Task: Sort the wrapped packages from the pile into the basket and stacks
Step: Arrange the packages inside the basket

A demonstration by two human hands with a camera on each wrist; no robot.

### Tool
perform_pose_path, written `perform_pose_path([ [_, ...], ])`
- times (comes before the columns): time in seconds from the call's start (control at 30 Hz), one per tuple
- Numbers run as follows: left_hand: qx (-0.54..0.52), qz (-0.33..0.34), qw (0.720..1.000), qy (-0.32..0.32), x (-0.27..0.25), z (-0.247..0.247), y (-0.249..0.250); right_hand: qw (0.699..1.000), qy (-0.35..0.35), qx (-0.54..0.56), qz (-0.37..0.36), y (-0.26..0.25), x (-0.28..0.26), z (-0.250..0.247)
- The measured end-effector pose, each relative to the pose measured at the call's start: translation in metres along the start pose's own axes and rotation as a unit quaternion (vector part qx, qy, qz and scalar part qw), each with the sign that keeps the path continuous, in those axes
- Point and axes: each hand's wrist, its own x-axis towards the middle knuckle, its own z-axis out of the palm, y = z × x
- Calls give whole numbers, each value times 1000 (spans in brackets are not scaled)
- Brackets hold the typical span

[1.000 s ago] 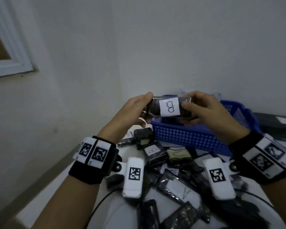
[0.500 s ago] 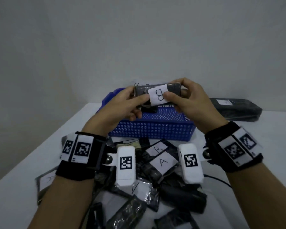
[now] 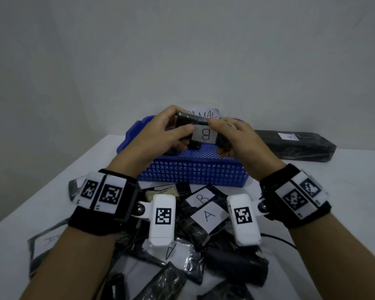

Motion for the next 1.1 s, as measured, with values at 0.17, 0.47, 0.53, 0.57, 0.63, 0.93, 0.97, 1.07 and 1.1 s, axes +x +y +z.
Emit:
perform_pose_path([
  [0.17,-16,-9,1000,-3,0,6,-1,1000,10,29,3,-1,0,1],
  [0.47,-76,49,996,6,-1,-2,2,998,-13,60,-18,-9,-4,1],
  [0.53,-91,59,994,-1,-2,-5,3,993,-32,112,28,-10,-6,2],
  [0.57,-96,63,993,-3,-3,-5,3,990,-31,130,38,-10,-5,3],
  [0.63,-103,66,992,2,-2,-3,3,989,-1,145,35,-8,-3,2],
  [0.93,-62,15,998,21,-1,4,2,996,22,79,-28,-6,-2,-3],
  [0.97,-62,23,998,23,-1,3,2,997,27,73,-21,-7,-3,-5],
  [1.07,-51,49,997,20,-2,1,3,997,15,74,3,-13,-7,-10],
  [1.1,-41,54,998,18,-2,1,3,997,-4,70,16,-14,-8,-11],
])
